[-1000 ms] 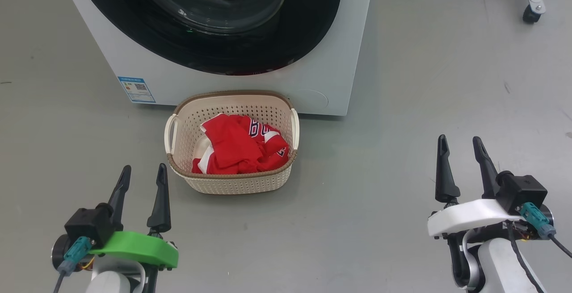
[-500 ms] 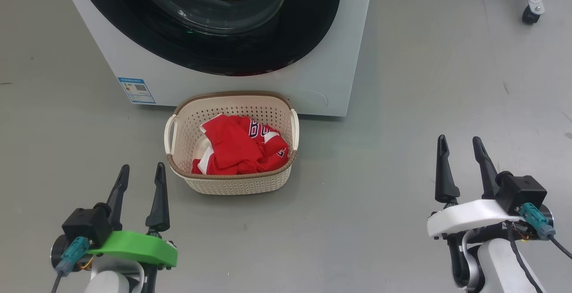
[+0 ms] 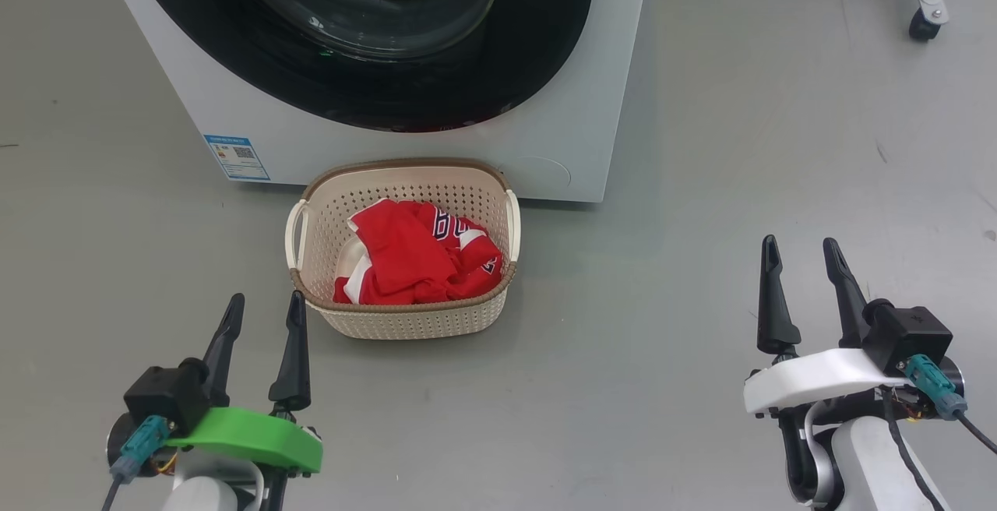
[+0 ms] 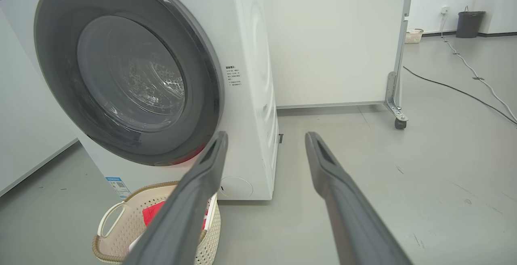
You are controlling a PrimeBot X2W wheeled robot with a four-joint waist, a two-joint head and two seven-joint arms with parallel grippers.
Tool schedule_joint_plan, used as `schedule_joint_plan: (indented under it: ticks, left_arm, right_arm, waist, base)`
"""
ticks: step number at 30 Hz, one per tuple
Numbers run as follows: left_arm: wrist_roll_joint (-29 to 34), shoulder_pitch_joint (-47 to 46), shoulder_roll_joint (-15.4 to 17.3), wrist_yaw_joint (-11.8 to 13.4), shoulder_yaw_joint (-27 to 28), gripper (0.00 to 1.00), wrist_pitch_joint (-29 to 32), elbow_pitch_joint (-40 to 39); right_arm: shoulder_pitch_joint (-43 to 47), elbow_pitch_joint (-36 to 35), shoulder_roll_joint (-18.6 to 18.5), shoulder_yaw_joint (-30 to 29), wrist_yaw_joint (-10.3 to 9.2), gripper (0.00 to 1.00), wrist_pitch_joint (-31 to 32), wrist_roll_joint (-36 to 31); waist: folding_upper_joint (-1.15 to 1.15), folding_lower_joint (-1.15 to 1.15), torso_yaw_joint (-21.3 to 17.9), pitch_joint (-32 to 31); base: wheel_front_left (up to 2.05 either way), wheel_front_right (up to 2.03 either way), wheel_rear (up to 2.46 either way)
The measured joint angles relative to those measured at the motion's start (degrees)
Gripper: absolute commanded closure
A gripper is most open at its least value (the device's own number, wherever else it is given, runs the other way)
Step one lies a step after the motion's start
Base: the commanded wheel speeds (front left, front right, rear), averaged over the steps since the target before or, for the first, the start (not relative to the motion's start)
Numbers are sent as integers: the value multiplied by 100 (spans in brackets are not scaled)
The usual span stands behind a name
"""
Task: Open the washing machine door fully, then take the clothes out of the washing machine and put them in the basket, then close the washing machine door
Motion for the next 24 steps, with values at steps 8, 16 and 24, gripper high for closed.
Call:
schedule_joint_plan:
  ticks: [8, 16, 24]
  left_arm:
    - [-154, 8, 2, -2, -108, 0, 0, 0]
    - [-342, 23, 2, -4, -149, 0, 0, 12]
    - [-372, 41, 9, -7, -170, 0, 0, 12]
  right_arm:
    - [21, -2, 3, 0, 1, 0, 0, -5]
    - [56, -7, 7, 0, 2, 0, 0, -7]
    - [57, -9, 9, -1, 3, 0, 0, -40]
  waist:
    - [0, 0, -7, 2]
    - [0, 0, -6, 8]
    - [0, 0, 0, -17]
  base:
    - [0, 0, 0]
    - [0, 0, 0]
    - [0, 0, 0]
